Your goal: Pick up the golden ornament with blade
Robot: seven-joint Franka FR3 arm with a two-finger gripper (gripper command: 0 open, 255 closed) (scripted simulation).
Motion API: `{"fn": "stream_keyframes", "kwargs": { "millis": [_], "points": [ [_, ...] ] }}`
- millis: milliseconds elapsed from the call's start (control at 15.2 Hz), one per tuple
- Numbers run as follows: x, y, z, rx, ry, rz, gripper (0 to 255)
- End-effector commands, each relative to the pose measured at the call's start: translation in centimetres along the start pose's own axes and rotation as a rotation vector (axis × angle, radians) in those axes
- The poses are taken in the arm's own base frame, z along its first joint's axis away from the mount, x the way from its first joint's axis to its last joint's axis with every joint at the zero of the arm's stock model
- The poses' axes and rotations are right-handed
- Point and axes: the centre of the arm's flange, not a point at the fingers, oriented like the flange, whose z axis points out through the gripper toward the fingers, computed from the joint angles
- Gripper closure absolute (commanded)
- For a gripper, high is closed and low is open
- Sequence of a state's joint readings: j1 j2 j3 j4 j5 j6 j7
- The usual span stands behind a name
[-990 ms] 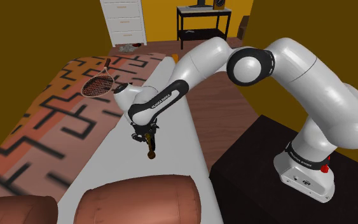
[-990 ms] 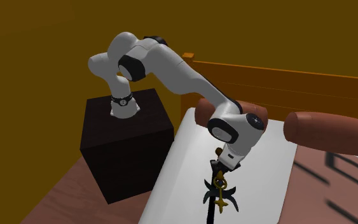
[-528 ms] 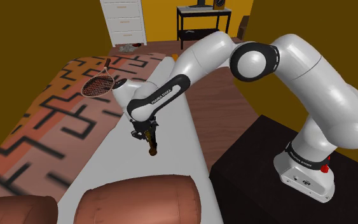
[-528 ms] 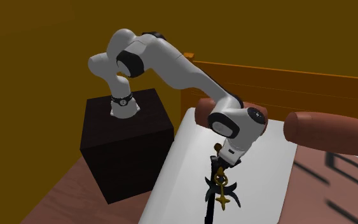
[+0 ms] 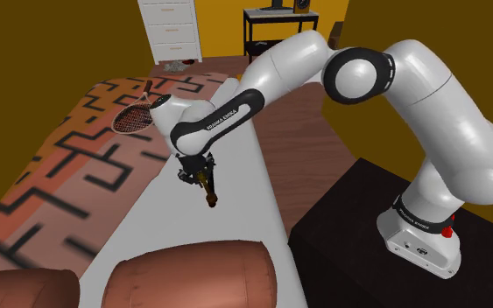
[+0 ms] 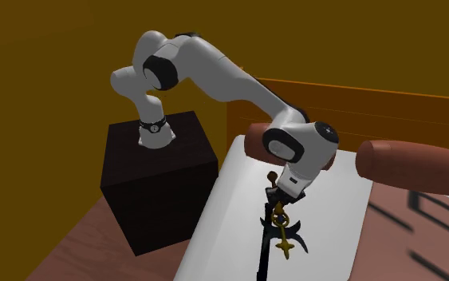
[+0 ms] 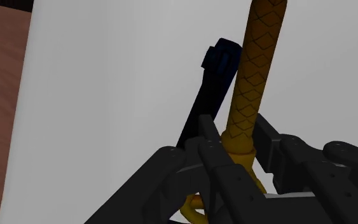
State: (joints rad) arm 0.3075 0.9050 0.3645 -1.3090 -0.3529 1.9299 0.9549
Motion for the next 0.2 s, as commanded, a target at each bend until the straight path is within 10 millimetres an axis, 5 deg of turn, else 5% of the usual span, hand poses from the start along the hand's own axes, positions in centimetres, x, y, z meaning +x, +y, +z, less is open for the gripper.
{"fn": "stream_keyframes", "kwargs": {
  "millis": [0, 132],
  "points": [
    [-0.23, 0.2, -1.08, 0.0, 0.0, 0.0, 255],
    [-0.24, 0.22, -1.15, 0.0, 0.0, 0.0, 255]
  ]
}}
